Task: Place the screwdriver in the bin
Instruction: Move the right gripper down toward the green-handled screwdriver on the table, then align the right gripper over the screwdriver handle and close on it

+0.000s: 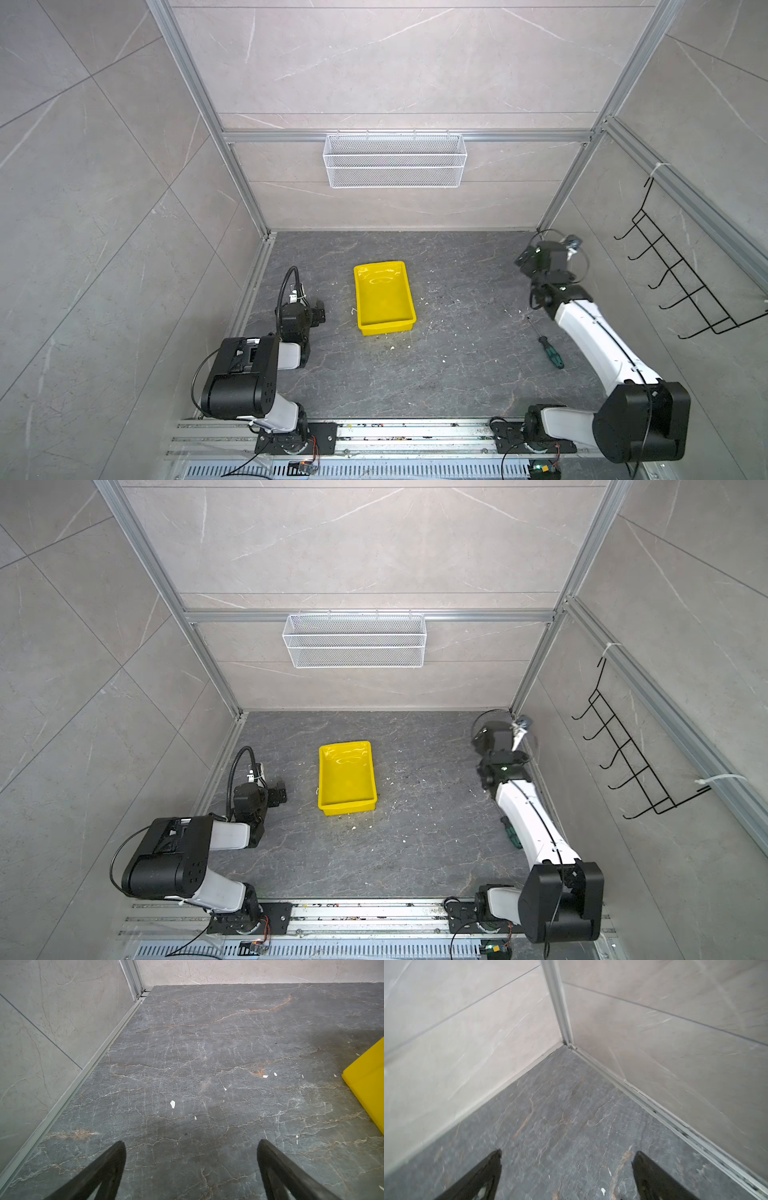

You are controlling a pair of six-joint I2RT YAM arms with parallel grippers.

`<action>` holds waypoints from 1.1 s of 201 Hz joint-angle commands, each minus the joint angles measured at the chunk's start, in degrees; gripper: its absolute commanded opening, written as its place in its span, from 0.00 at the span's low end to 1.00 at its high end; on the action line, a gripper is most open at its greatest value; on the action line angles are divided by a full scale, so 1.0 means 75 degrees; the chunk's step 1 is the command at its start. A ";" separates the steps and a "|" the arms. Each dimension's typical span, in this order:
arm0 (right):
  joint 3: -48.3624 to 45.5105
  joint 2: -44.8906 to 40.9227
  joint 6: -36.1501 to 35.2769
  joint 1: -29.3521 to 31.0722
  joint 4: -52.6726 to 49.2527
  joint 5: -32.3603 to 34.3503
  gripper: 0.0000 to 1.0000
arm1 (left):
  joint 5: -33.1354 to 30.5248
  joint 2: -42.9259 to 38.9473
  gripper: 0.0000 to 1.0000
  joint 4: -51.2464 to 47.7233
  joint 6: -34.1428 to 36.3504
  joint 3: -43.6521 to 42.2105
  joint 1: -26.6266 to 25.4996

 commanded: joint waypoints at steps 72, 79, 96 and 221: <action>-0.0336 0.2916 0.0371 -0.3400 -0.2804 -0.3567 0.97 | 0.0193 -0.0151 1.00 0.0124 -0.0126 0.0150 0.0099; -0.0363 0.3002 0.0380 -0.3406 -0.2741 -0.3690 0.96 | 0.0184 -0.0145 1.00 0.0117 -0.0115 0.0148 0.0099; -0.0456 0.3136 0.0367 -0.3400 -0.2671 -0.3859 0.93 | 0.0190 -0.0146 1.00 0.0110 -0.0115 0.0152 0.0102; -0.1575 0.1729 -0.0155 -0.2402 -0.2068 -0.4327 0.89 | 0.0300 -0.0139 1.00 0.0028 -0.0141 0.0196 0.0147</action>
